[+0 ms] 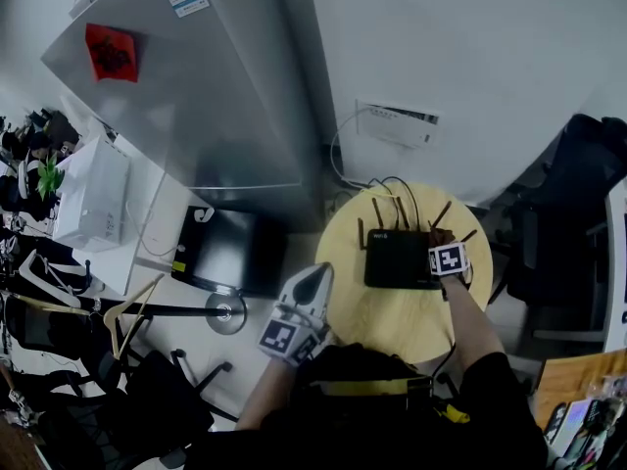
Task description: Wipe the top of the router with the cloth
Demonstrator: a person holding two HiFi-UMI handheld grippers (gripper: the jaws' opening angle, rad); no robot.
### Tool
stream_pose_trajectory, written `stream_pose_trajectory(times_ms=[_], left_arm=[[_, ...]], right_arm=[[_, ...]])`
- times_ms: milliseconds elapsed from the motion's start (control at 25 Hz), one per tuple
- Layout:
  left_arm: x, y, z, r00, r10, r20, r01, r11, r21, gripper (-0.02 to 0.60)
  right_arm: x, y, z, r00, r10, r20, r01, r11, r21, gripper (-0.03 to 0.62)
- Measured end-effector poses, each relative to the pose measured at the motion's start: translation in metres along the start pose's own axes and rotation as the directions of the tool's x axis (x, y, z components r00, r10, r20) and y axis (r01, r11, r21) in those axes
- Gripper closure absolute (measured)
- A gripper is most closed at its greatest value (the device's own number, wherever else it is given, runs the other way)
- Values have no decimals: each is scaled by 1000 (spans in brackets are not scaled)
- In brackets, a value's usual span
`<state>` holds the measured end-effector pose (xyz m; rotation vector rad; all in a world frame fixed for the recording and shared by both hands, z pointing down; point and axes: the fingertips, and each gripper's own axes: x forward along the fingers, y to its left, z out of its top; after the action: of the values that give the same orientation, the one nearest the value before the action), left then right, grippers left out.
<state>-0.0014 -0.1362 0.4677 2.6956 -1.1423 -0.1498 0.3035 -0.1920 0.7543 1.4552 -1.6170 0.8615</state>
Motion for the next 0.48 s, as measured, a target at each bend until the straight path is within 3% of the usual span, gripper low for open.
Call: stream_pose_trajectory(times_ms=[80, 200, 320, 480], left_arm=[[2, -4, 0, 1000, -21, -5, 21, 1000, 3, 589], [4, -10, -2, 998, -55, -14, 55, 998, 3, 589], [5, -19, -4, 997, -79, -27, 79, 997, 6, 590], [5, -22, -1, 996, -89, -19, 89, 996, 7, 589]], right_arm=[[-1, 4, 9, 999, 2, 33, -1, 1000, -31, 530], [0, 1, -2, 999, -34, -20, 32, 998, -59, 530], [-13, -8, -11, 987, -142, -78, 132, 984, -116, 530], [-32, -17, -5, 956, -284, -75, 261, 938, -227, 530]])
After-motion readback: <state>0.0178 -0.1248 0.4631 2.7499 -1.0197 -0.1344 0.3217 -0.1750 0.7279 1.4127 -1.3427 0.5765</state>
